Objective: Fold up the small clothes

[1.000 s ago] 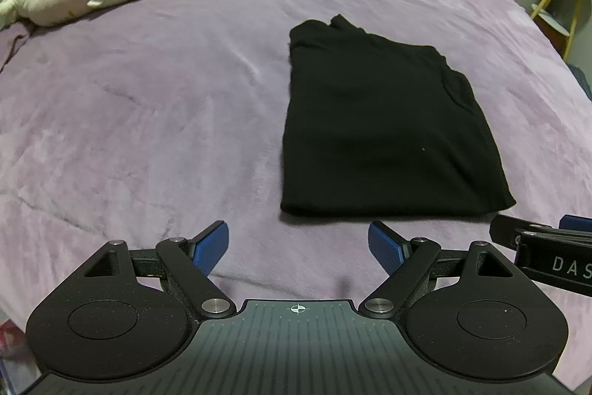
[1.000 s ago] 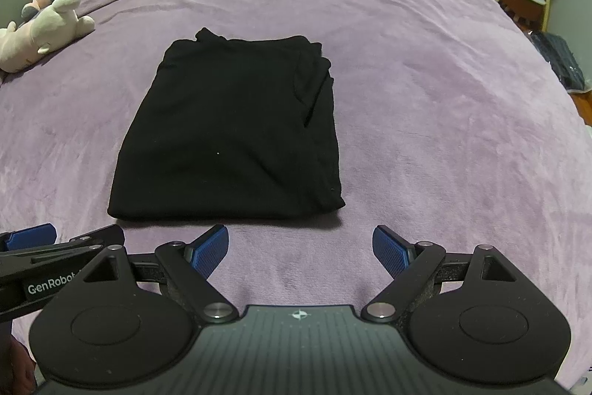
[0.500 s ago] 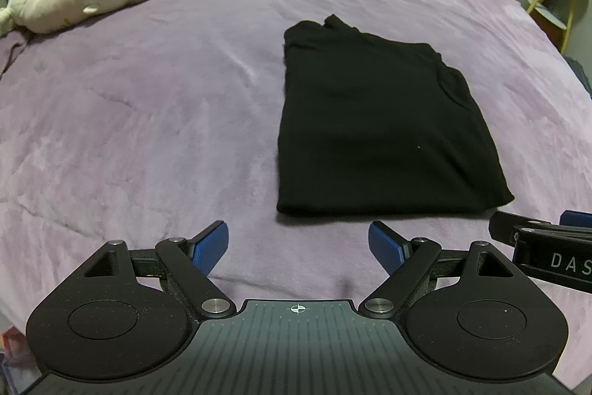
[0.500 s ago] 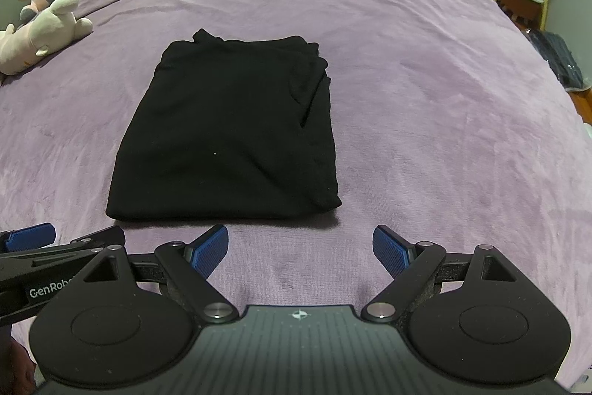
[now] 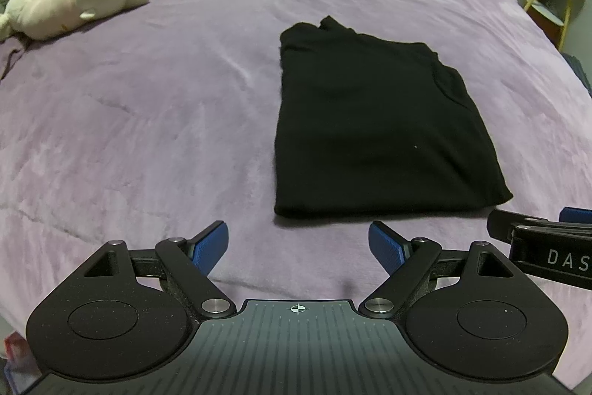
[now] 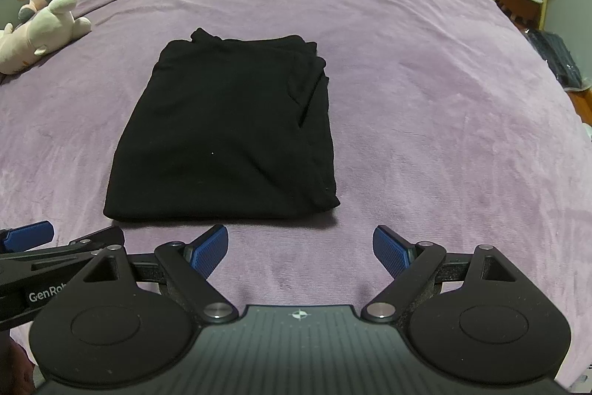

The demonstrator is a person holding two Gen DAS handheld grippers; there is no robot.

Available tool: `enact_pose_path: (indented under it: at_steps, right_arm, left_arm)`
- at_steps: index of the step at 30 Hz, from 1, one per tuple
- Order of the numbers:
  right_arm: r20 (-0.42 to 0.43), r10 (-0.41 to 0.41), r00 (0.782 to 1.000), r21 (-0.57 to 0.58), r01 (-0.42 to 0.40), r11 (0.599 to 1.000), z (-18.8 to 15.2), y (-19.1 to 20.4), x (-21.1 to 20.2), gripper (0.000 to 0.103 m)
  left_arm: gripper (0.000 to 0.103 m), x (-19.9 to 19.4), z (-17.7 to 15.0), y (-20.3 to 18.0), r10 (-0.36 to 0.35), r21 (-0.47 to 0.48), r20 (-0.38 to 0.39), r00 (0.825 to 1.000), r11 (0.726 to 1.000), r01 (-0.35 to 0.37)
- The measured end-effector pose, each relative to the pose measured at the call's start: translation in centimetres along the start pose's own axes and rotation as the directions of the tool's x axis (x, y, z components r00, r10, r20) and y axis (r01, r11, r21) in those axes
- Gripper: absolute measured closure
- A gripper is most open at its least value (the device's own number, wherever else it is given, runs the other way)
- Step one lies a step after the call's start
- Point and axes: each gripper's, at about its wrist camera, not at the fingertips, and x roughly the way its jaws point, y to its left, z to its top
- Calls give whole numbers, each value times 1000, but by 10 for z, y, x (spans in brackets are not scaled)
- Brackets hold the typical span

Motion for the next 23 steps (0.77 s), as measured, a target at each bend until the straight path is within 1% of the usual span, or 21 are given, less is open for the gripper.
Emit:
enact_pose_path:
  at_steps: [11, 15, 17, 19, 21, 23]
  right_arm:
    - [3, -1, 1000, 0, 1, 1000, 1, -1, -1, 17]
    - [0, -3, 1000, 3, 3, 1000, 2, -2, -1, 17]
    - [-1, -4, 1000, 5, 4, 1000, 2, -3, -1, 17]
    - [0, -3, 1000, 5, 3, 1000, 3, -3, -1, 17]
    - [-1, -5, 1000, 6, 5, 1000, 3, -3, -1, 17]
    - [-2, -6, 1000, 7, 6, 1000, 3, -4, -1, 17]
  left_arm:
    - [15, -1, 1, -2, -6, 5, 6, 1000, 1000, 6]
    - [15, -5, 0, -3, -24, 23, 42, 999, 999, 23]
    - [15, -5, 1, -5, -33, 40, 34, 999, 999, 32]
    - [12, -5, 1, -9, -16, 61, 27, 1000, 998, 14]
    - [12, -4, 1, -12, -5, 80, 28, 1000, 997, 3]
    - [12, -4, 0, -12, -21, 82, 30, 999, 996, 19]
